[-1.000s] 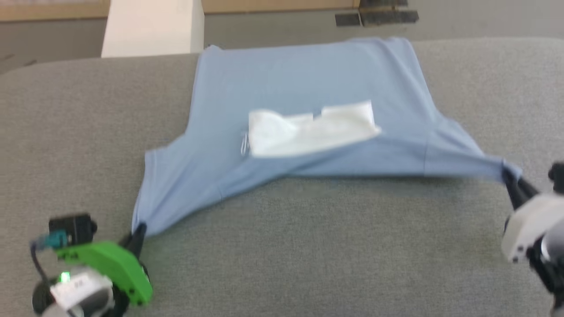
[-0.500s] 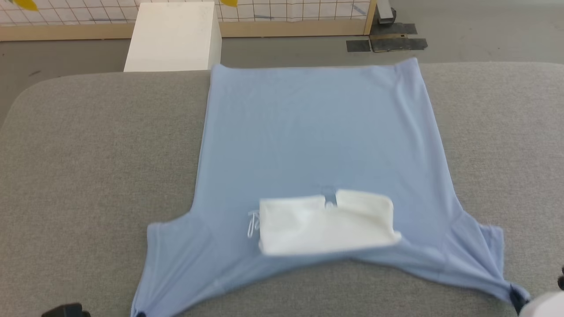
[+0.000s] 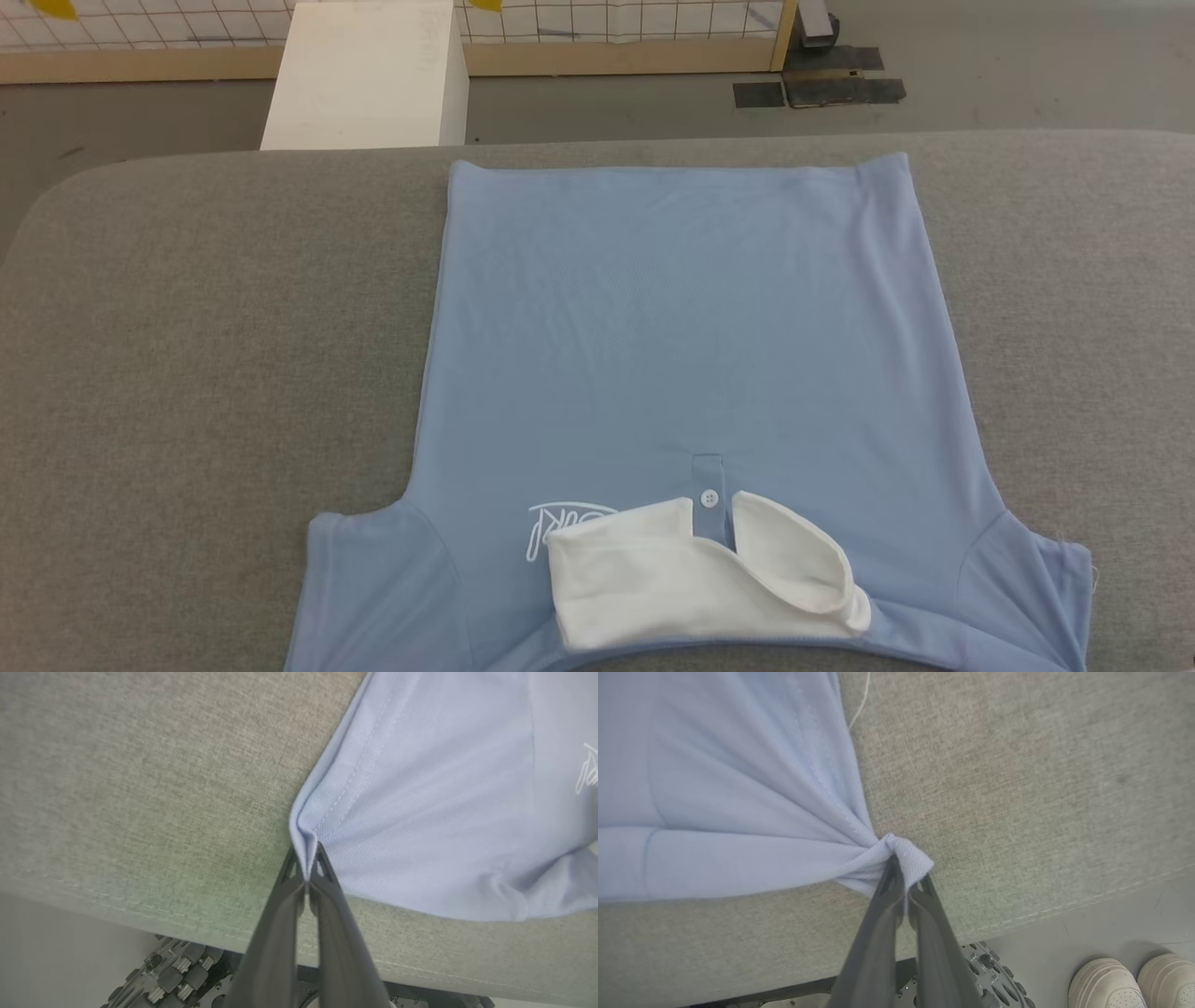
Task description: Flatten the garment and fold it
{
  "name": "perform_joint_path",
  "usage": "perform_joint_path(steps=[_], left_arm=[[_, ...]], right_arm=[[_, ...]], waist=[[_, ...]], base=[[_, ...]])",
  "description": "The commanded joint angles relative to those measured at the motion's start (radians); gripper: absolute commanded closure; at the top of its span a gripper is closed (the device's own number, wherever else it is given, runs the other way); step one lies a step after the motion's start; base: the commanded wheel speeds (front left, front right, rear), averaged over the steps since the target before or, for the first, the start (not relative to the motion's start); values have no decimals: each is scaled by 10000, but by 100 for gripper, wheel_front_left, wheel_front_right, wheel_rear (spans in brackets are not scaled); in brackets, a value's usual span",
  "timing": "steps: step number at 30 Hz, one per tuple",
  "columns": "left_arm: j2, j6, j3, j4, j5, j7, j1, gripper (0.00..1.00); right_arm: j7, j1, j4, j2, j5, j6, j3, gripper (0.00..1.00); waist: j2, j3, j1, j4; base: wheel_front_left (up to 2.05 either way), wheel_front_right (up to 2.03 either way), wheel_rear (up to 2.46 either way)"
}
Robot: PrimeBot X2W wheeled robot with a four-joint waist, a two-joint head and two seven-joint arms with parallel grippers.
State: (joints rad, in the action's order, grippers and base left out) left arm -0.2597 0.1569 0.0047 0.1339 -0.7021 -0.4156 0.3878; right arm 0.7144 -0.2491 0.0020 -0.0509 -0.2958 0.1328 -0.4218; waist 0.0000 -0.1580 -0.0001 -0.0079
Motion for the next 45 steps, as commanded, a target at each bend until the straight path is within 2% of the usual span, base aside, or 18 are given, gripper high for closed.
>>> perform_joint_path(steps=[1, 3, 4, 5, 6, 12, 15, 18, 22, 29, 32, 36, 40, 45], left_arm=[[12, -59, -55, -96, 102, 48, -131, 100], [56, -120, -132, -126, 104, 111, -266, 100], [71, -151, -170, -134, 111, 143, -334, 100], [84, -180, -204, -135, 113, 168, -393, 100], [89, -202, -222, -133, 116, 194, -428, 100], [59, -311, -313, -80, 180, 333, -568, 100], [62, -431, -407, -50, 202, 424, -724, 100], [75, -493, -495, -66, 235, 477, -903, 100], [58, -580, -637, -47, 315, 514, -1179, 100], [36, -732, -869, 80, 456, 594, -1753, 100], [66, -773, -973, 110, 520, 646, -2024, 100], [145, -842, -1137, 146, 603, 744, -2413, 100], [241, -916, -1323, 159, 717, 885, -2796, 100], [358, -991, -1495, 125, 808, 1072, -3085, 100]], right_arm=[[-28, -91, 300, 5, 7, -21, 55, 100], [-157, 8, 450, 5, -44, -21, 164, 100], [-273, 73, 439, 6, -62, -21, 219, 78], [-378, 135, 389, 6, -95, -21, 249, 16], [-444, 187, 338, 6, -124, -21, 243, 0], [-1392, 1041, -898, 6, -241, -21, 392, 0], [-2178, 1876, -1495, 6, 360, -21, 530, 0], [-2926, 2952, -1491, 6, 832, -21, 758, 0], [-3950, 4654, -742, -279, 1423, -21, 1174, 0], [-5074, 7715, 1952, -1130, 1628, -21, 1351, 0], [-5069, 8901, 3103, -1505, 1659, -21, 1326, 0], [-4520, 10373, 4363, -1919, 1786, -21, 1250, 0], [-3333, 11615, 5229, -2322, 2108, -21, 1155, 0], [-1644, 12695, 5670, -2567, 2761, -21, 947, 0]], waist=[[0, 8, 1, -2], [0, 16, 1, 6], [0, 19, 1, 16], [0, 21, 1, 25], [0, 22, 1, 30], [0, -71, 1, 61], [0, -181, 1, 141], [0, -316, 1, 232], [0, -600, 1, 434], [0, -1446, 1, 1003], [0, -1966, 1, 1270], [0, -2760, 1, 1634], [0, -3591, 1, 2022], [0, -4366, 1, 2314]], base=[[0, 0, 0], [0, 0, 0], [0, 0, 0], [0, 0, 0], [0, 0, 0], [0, 0, 0], [0, 0, 0], [0, 0, 0], [0, 0, 0], [0, 0, 0], [0, 0, 0], [0, 0, 0], [0, 0, 0], [0, 0, 0]])
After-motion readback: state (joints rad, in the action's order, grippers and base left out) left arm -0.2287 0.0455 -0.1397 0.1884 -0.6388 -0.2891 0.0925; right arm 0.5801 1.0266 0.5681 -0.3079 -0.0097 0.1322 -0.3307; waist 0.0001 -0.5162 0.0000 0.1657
